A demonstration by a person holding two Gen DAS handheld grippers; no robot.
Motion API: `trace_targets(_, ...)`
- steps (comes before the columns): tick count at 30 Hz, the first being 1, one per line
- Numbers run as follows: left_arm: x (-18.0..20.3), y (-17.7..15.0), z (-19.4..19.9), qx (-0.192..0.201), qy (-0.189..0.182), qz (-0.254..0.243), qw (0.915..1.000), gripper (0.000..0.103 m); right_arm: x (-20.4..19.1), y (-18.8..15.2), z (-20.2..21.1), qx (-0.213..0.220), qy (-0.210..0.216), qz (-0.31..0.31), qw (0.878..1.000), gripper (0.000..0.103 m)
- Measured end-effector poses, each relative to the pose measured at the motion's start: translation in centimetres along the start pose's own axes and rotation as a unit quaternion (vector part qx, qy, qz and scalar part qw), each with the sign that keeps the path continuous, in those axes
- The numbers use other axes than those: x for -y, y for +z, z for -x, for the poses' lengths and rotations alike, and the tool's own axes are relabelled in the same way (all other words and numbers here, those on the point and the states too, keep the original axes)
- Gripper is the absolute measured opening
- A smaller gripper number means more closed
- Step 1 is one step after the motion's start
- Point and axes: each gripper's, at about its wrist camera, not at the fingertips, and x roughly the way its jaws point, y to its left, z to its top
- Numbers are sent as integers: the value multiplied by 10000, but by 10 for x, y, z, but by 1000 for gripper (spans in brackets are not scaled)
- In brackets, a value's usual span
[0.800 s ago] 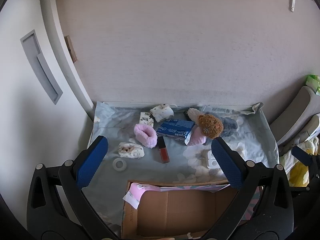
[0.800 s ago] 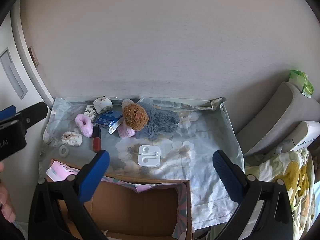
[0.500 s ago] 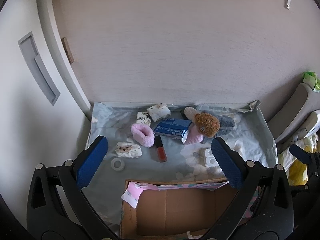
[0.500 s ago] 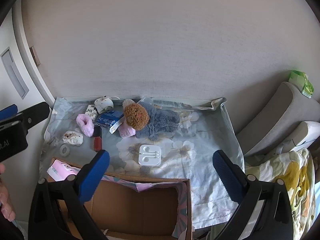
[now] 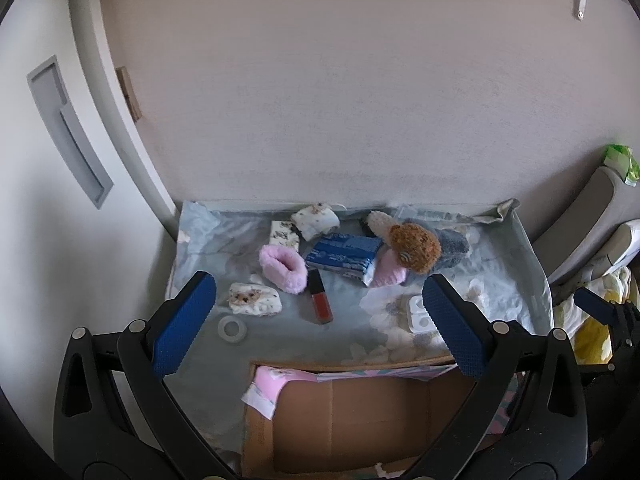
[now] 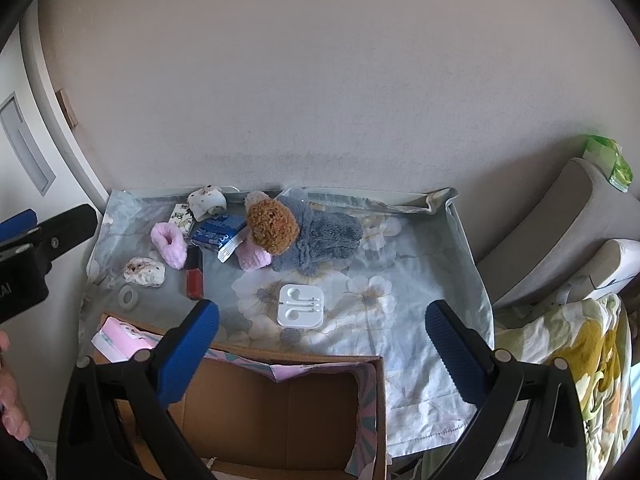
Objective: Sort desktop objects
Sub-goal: 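Move both grippers toward the items on the sheet, then grasp the pink fuzzy sock with left gripper while right gripper grasps grey fuzzy sock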
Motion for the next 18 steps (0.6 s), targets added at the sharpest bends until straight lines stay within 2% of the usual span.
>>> trace_targets(3, -17, 4, 3, 62, -8, -20, 10000, 103, 3, 2, 0, 20, 26, 28, 10000, 103)
trace_targets(7, -53, 6, -7, -40, -26, -122, 9999, 103, 9, 6, -4, -22, 320, 121, 9994, 103)
trace_targets(12, -94, -4, -40, -399, 37, -235, 9989, 103, 13, 17, -15, -47, 409, 593, 9974, 103)
trace_targets(18, -117, -18, -98, -1059, -291, -483, 9928, 103, 23, 30, -58, -420, 652, 1105, 9908, 103)
